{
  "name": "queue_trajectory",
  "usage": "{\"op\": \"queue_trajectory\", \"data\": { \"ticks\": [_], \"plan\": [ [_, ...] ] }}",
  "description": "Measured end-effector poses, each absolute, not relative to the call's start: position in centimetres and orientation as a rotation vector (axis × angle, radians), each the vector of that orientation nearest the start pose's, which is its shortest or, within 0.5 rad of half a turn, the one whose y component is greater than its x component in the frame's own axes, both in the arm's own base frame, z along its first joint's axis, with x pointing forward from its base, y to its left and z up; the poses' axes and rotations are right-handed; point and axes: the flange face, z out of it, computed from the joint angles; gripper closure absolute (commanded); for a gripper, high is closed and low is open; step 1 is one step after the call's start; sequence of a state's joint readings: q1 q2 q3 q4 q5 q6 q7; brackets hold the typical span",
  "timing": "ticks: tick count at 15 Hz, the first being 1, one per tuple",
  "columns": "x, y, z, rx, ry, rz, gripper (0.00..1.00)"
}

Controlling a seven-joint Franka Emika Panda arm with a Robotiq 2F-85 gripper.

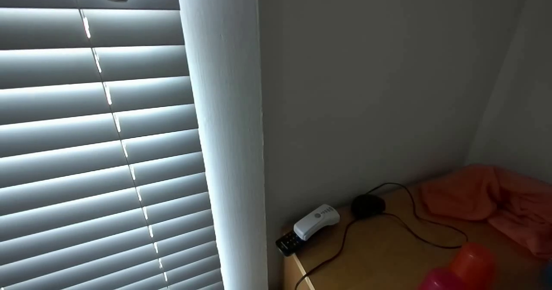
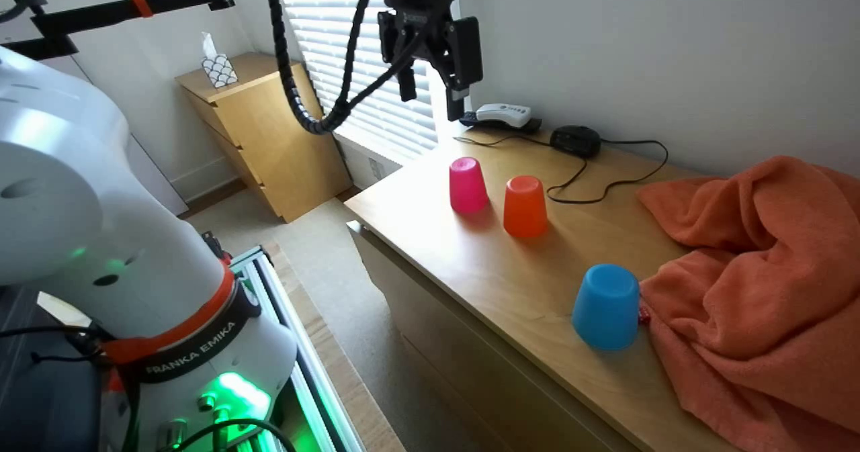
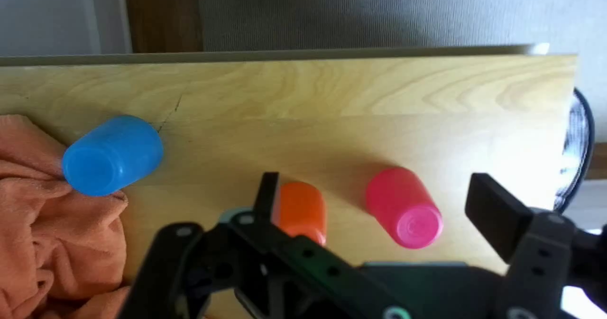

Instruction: Stack the cups into a pyramid

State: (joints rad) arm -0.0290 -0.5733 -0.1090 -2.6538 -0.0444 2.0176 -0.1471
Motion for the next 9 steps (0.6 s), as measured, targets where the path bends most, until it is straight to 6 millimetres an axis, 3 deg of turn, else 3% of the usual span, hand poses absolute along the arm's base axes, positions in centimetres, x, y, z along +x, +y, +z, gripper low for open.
{"op": "queue_trajectory", "data": {
  "ticks": [3,9],
  "plan": [
    [38.2,-5.9,38.7,-3.094,0.148,0.042,0.00],
    [42.6,-6.6,31.1,-3.036,0.430,0.065,0.00]
  ]
}}
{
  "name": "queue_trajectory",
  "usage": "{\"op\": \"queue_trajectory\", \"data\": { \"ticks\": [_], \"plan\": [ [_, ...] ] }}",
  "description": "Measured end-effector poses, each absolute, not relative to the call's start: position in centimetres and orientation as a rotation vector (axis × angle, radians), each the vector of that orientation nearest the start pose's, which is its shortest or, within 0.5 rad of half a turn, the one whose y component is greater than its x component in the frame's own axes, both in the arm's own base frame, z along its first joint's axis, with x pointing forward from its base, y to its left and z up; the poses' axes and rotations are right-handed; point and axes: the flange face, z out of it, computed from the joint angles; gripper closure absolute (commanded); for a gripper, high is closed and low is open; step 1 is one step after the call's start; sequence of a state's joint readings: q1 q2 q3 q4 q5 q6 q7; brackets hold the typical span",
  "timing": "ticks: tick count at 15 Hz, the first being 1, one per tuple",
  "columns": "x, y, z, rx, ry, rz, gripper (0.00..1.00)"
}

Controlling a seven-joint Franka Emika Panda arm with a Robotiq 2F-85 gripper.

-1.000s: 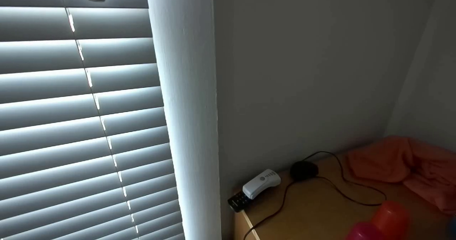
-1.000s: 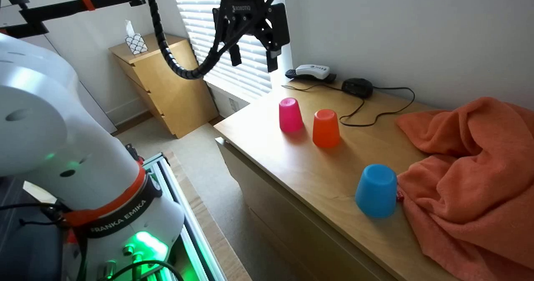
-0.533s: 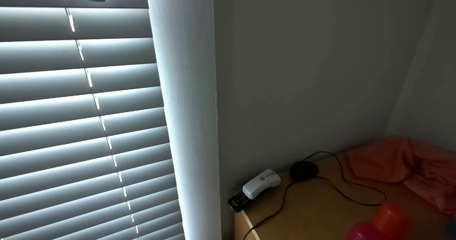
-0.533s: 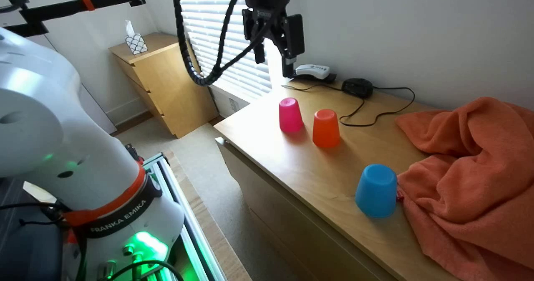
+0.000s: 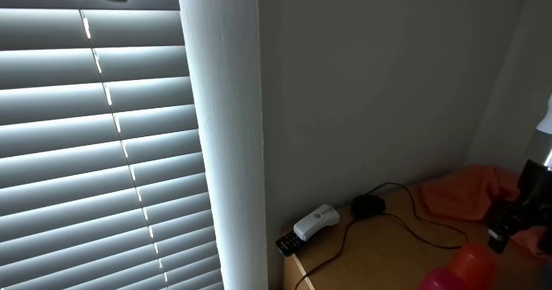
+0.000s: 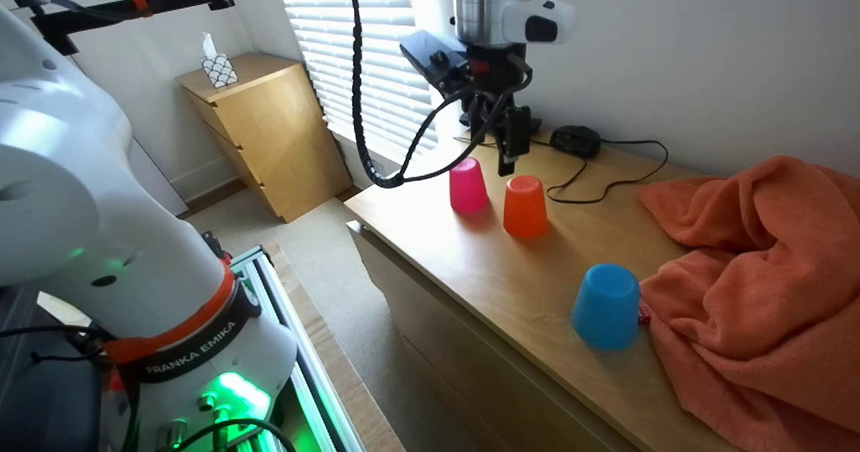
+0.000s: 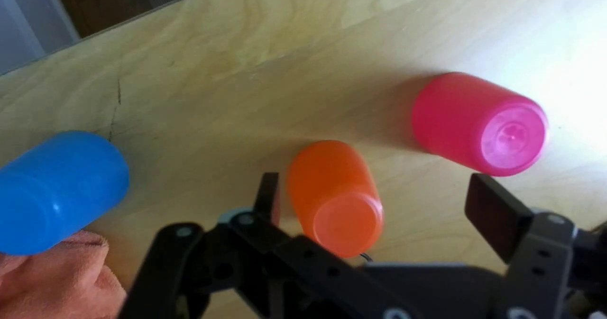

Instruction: Stack the cups into a pyramid

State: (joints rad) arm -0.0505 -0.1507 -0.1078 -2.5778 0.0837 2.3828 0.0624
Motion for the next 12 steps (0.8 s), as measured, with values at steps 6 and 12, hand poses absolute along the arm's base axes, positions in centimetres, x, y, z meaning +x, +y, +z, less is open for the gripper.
{"op": "queue_trajectory", "data": {
  "ticks": [6,12],
  "plan": [
    [45.3,-7.1,26.3,-2.994,0.549,0.112,0.00],
    [47.1,-7.5,24.0,-2.987,0.576,0.162,0.04]
  ]
}}
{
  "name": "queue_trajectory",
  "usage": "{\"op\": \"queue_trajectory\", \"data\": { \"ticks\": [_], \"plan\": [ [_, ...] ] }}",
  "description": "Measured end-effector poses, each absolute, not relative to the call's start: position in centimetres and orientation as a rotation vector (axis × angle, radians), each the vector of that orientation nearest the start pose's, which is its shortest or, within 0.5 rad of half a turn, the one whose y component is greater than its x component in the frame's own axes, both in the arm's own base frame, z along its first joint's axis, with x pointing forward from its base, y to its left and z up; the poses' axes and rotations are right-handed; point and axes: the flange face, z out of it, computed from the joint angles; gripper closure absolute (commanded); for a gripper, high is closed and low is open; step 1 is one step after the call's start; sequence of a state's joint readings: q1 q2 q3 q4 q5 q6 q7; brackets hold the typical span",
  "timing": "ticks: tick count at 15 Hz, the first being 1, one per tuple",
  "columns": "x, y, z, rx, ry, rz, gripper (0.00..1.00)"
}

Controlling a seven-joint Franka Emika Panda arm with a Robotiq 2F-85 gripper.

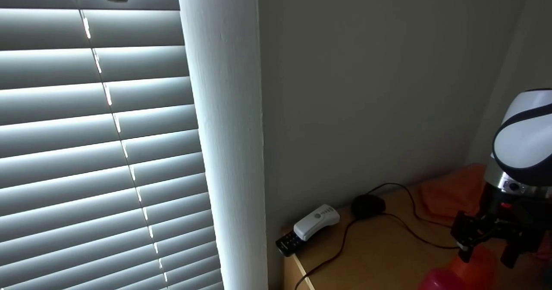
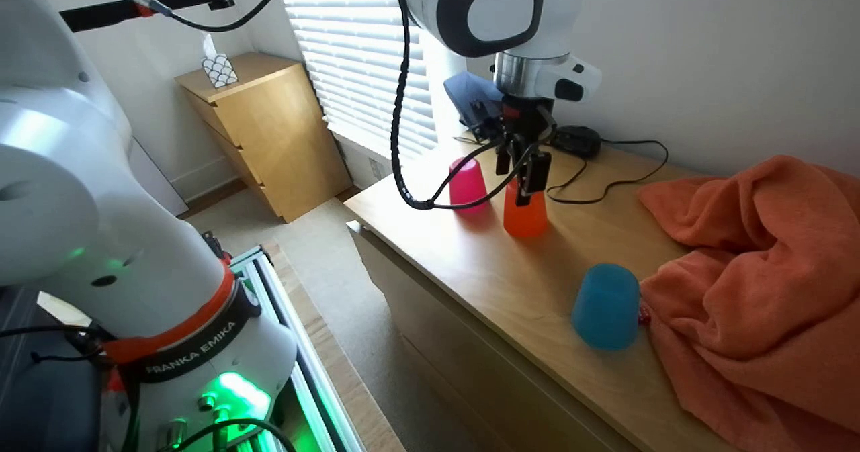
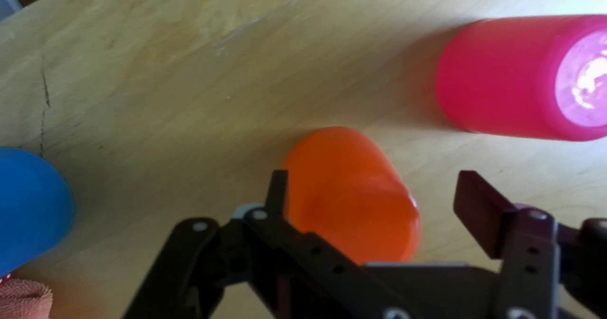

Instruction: Stack the cups into a pyramid

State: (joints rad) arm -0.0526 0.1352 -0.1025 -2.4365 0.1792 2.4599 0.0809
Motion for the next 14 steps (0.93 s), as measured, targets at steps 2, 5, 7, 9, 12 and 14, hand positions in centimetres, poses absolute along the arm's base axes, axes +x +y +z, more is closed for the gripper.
{"op": "queue_trajectory", "data": {
  "ticks": [2,5,7,9,12,14],
  "plan": [
    [47.4,-7.6,23.5,-2.988,0.582,0.170,0.10],
    [47.7,-7.8,23.0,-2.989,0.590,0.174,0.35],
    [47.8,-7.9,22.8,-2.990,0.595,0.175,0.51],
    [47.8,-8.1,22.9,-2.993,0.602,0.173,0.58],
    [47.7,-8.9,22.9,-3.015,0.603,0.175,0.58],
    [47.6,-9.7,23.0,-3.035,0.606,0.175,0.58]
  ]
}}
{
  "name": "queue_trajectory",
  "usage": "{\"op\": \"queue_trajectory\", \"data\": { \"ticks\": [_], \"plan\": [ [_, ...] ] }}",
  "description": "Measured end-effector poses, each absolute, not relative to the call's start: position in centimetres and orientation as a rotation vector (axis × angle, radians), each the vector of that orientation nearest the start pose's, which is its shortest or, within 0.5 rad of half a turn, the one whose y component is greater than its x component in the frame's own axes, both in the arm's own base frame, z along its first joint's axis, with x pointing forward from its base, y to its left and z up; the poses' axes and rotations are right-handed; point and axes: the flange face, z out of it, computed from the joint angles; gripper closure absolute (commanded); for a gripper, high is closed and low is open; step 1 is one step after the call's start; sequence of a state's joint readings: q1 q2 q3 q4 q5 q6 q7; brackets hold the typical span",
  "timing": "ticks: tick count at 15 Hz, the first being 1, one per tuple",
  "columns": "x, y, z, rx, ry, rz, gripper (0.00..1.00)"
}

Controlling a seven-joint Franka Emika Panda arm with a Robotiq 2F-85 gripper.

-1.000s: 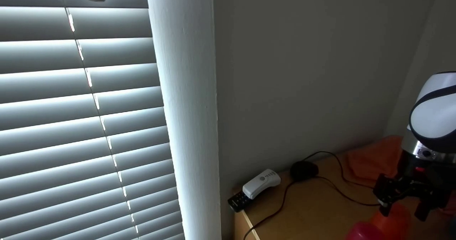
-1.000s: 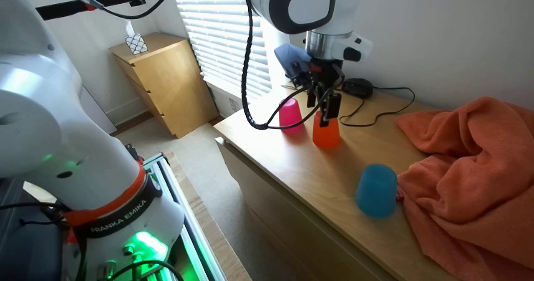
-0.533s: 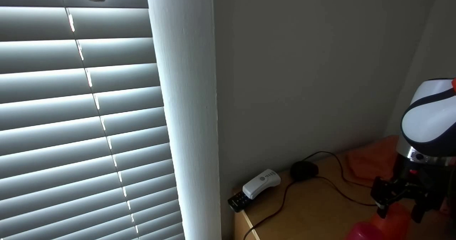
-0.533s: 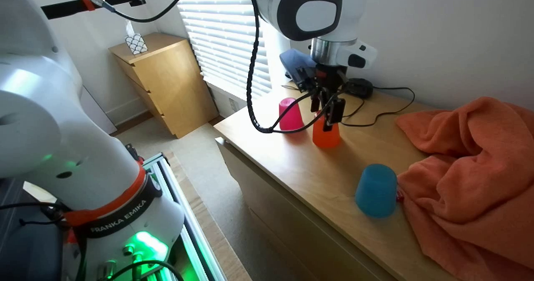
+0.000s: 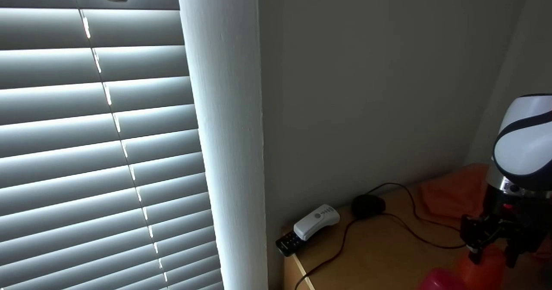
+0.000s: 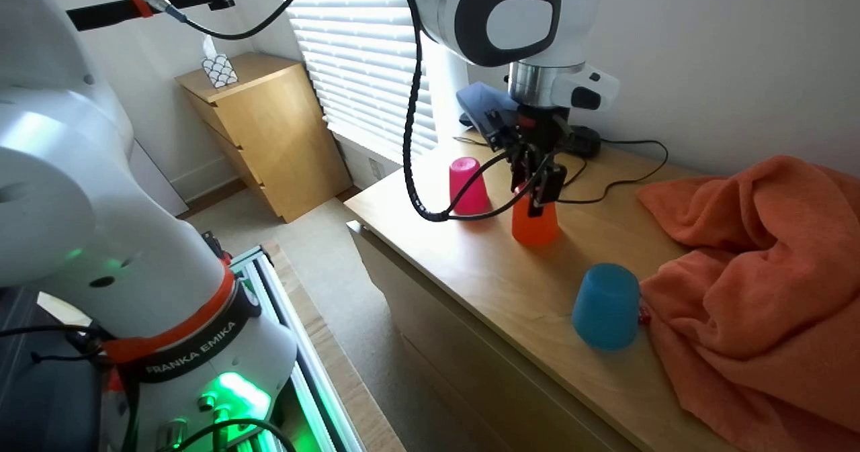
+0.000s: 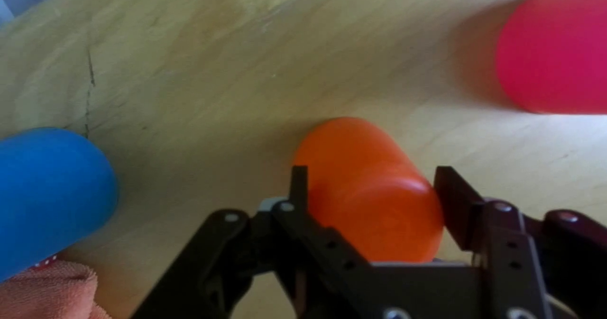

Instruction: Stack the cups into a pyramid

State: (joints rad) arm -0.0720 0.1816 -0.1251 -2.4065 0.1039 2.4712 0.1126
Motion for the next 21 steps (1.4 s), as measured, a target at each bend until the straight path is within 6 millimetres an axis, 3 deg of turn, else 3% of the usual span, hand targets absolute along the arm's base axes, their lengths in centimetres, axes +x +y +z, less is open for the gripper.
{"op": "queue_trajectory", "data": {
  "ticks": [3,4,5,6,11,16,21],
  "plan": [
    [47.4,-10.6,23.0,-3.042,0.619,0.175,0.56],
    [47.3,-10.8,23.0,-3.041,0.624,0.175,0.08],
    [47.3,-10.9,23.0,-3.040,0.627,0.175,0.08],
    [47.3,-10.9,23.0,-3.039,0.630,0.175,0.01],
    [47.1,-10.9,23.4,-3.036,0.640,0.164,0.00],
    [46.2,-10.3,26.0,-3.020,0.673,0.099,0.00],
    [44.5,-7.7,28.7,-2.971,0.685,0.044,0.00]
  ]
}}
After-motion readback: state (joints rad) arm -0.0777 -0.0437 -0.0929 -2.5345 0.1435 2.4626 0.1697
